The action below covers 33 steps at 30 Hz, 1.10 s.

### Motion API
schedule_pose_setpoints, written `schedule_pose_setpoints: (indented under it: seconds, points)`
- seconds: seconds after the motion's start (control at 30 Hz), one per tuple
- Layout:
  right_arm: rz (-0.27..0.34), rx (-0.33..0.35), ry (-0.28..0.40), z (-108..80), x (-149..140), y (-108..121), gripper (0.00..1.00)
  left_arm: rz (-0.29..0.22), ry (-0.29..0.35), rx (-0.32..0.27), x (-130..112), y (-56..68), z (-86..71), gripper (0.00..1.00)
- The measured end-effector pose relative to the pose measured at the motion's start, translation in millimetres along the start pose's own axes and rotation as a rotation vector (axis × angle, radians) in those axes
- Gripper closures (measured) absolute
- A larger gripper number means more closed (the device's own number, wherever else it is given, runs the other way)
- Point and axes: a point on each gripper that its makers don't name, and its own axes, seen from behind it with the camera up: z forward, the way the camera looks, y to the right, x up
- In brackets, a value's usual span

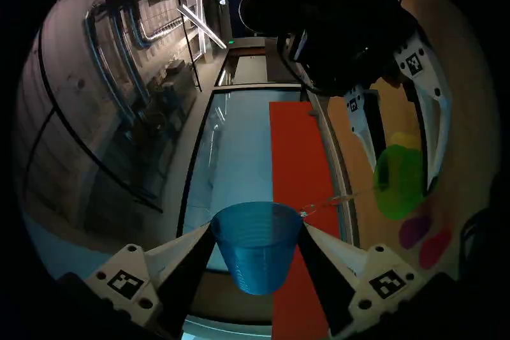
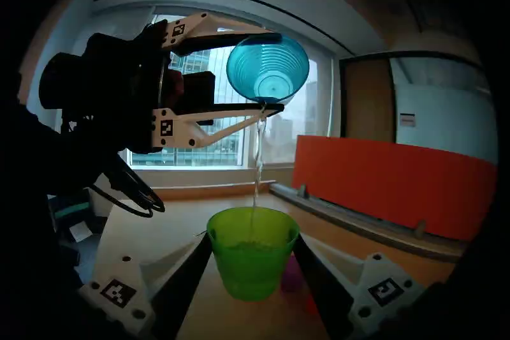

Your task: Pour water

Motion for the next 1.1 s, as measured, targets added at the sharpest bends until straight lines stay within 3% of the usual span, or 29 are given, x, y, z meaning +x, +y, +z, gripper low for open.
schedule_pose_setpoints:
  seconds: [0.7,1.1]
  points:
    - [0.001,-0.003,0.008,-1.0,2.9,0.5,0.10,0.113,0.016,0.030,12.8,-6.5,-0.4,0.13]
    - [-0.001,-0.007,0.014,-2.8,5.6,2.2,0.10,0.072,0.021,0.033,12.3,-10.2,1.4,0.13]
